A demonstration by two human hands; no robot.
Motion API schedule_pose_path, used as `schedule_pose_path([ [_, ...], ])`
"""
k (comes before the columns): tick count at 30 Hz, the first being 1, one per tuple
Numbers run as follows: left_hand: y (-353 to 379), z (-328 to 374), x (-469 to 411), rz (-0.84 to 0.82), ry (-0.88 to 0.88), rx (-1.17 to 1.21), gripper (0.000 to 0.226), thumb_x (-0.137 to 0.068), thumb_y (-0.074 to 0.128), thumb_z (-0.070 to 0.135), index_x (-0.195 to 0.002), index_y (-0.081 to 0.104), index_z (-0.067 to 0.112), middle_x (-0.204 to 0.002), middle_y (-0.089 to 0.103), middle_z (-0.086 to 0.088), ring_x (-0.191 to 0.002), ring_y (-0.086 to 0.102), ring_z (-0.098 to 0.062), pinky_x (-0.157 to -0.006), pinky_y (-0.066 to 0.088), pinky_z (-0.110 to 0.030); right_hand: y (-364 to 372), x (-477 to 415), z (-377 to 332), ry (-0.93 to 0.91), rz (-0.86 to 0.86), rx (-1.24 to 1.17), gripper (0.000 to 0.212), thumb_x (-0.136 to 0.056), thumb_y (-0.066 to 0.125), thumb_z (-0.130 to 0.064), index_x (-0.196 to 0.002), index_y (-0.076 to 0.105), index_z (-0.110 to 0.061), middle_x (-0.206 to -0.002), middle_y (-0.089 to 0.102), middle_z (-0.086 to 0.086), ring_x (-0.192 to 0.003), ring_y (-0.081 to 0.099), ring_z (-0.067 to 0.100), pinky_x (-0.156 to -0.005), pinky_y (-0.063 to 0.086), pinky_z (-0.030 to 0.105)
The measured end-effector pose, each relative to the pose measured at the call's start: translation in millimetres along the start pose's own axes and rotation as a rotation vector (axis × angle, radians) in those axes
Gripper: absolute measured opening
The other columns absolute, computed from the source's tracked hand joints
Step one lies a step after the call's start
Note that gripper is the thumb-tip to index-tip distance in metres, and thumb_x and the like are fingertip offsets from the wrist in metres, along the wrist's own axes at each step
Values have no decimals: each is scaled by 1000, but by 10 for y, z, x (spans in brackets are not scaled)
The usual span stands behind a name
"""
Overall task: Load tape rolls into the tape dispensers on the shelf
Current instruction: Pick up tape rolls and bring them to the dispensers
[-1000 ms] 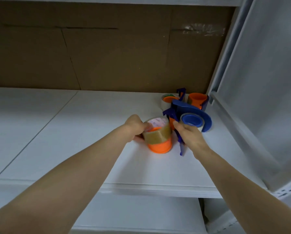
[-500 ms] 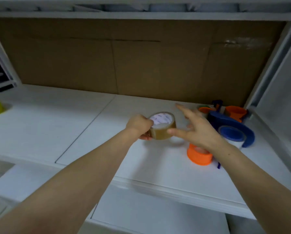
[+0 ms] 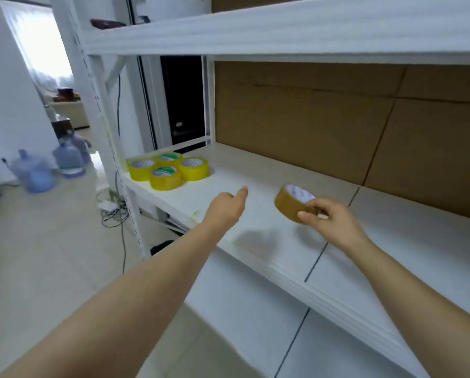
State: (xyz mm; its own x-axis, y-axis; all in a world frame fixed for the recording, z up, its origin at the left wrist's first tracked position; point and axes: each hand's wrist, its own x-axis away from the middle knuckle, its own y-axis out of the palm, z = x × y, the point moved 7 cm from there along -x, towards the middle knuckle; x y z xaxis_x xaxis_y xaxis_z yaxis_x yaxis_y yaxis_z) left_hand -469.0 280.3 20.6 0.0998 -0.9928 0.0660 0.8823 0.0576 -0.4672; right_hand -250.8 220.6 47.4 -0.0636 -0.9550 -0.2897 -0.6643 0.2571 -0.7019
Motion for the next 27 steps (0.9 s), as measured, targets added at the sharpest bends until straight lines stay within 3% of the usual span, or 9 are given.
schedule_pose_path([
  [3, -561, -283, -253, 52, 20, -112, 48, -91, 45, 43, -83, 67, 1, -91, 68, -15, -86, 62, -30, -90, 48, -40, 509, -322, -314, -23, -35, -23, 18, -86, 64, -20, -100, 65, -8, -101, 56, 9, -93, 48, 18, -67, 27, 21],
  [5, -835, -417, -407, 70, 25, -201, 29, -91, 49, 36, -72, 55, 13, -84, 56, -9, -79, 52, -26, -80, 45, -35, 767, -535, -467, -31, -53, -42, 21, -86, 64, -19, -104, 65, -9, -105, 56, 10, -96, 47, 16, -75, 29, 19],
  [9, -1204, -641, -783, 94, 22, -298, 10, -86, 52, 23, -78, 58, 19, -81, 58, -9, -78, 53, -27, -70, 42, -30, 1163, -979, -632, -34, -79, -37, 24, -82, 68, -23, -104, 67, -13, -105, 58, 8, -95, 45, 12, -75, 30, 20],
  [11, -1316, -722, -999, 99, 20, -312, 18, -85, 54, 20, -94, 69, 18, -96, 66, -9, -93, 59, -29, -80, 46, -32, 1352, -1235, -665, -31, -98, -39, 22, -80, 71, -24, -100, 69, -15, -104, 60, 10, -92, 48, 13, -73, 32, 20],
  [14, -1441, -810, -1298, 111, -3, -363, 37, -84, 56, 18, -120, 63, 15, -122, 63, -6, -109, 59, -28, -95, 47, -37, 1659, -1649, -620, -7, -113, -19, 18, -76, 74, -26, -92, 71, -19, -100, 63, 18, -81, 52, 17, -66, 35, 19],
  [16, -1524, -845, -1511, 133, -6, -399, 43, -83, 57, 16, -126, 58, 18, -130, 59, -3, -115, 57, -26, -97, 45, -36, 1894, -1937, -512, 40, -119, -11, 16, -75, 74, -27, -90, 71, -22, -103, 64, 18, -79, 58, 21, -70, 38, 22],
  [20, -1631, -838, -1972, 168, 90, -606, 48, -80, 63, 21, -127, 57, 19, -130, 59, -6, -119, 52, -29, -95, 46, -40, 2261, -2429, -344, 139, -92, 71, 16, -78, 71, -25, -92, 71, -17, -114, 56, 16, -88, 64, 31, -78, 47, 27],
  [24, -1563, -884, -2392, 85, 161, -700, 58, -74, 71, 37, -126, 56, 16, -126, 60, -5, -115, 54, -27, -91, 45, -37, 2450, -2764, -262, 205, -70, 188, 25, -83, 67, -23, -105, 68, -13, -128, 41, 18, -106, 55, 40, -96, 46, 36],
  [27, -1455, -971, -2559, 12, 183, -782, 57, -81, 64, 40, -131, 50, 18, -130, 59, -1, -123, 49, -23, -107, 29, -34, 2541, -2873, -285, 224, -71, 227, 33, -85, 63, -24, -117, 61, -15, -138, 35, 20, -117, 48, 41, -100, 43, 38],
])
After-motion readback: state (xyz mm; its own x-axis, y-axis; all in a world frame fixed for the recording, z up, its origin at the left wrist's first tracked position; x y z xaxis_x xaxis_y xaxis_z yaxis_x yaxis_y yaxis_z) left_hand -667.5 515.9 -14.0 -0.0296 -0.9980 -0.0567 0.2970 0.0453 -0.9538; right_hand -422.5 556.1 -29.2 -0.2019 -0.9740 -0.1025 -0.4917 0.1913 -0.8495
